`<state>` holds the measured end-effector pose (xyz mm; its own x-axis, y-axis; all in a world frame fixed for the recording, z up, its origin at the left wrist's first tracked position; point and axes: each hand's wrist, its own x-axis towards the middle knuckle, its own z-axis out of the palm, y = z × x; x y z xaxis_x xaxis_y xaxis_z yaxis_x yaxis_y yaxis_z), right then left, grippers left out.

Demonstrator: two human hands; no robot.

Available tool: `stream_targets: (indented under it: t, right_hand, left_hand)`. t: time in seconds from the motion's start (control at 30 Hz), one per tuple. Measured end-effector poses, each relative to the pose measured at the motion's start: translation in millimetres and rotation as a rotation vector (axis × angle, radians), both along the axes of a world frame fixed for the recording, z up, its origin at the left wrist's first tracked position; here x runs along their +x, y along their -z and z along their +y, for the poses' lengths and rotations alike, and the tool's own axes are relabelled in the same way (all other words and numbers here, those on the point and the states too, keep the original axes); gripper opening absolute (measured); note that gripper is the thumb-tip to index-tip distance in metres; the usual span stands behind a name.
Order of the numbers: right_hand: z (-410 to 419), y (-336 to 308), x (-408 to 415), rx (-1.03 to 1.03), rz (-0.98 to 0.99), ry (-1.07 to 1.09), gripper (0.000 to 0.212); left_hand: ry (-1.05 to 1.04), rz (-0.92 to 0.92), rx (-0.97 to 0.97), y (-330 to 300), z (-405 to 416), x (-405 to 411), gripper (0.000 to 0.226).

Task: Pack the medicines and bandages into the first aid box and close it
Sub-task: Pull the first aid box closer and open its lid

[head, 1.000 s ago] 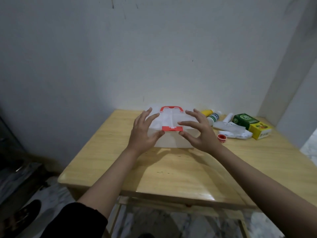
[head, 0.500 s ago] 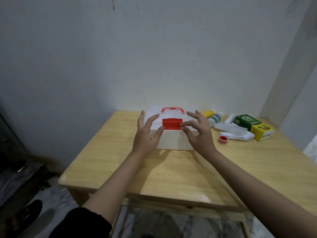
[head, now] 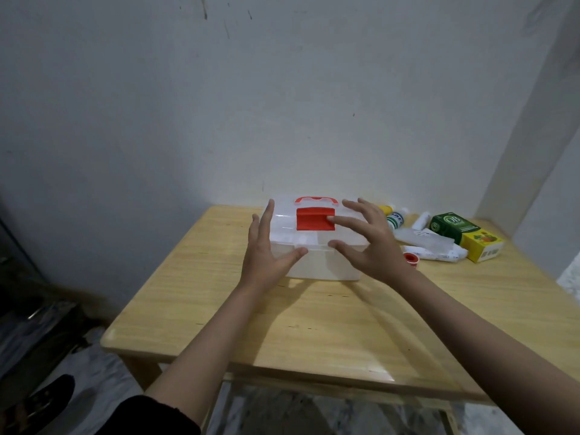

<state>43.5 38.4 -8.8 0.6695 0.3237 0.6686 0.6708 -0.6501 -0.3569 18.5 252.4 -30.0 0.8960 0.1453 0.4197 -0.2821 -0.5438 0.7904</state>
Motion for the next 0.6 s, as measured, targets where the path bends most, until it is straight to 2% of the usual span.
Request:
stream_targets:
  t: [0.33, 0.6]
  right_hand:
    - [-2.9, -42.6, 39.4, 0.033, -0.011, 0.018, 0.034]
    - [9.6, -85.0, 101.0, 0.356, 0.024, 0.151, 0.030]
  left_hand:
    - [0.009, -0.005, -0.062, -4.5, 1.7, 4.3, 0.115]
    - [0.023, 0.037, -0.105, 3.7, 5.9, 14.3, 0.108]
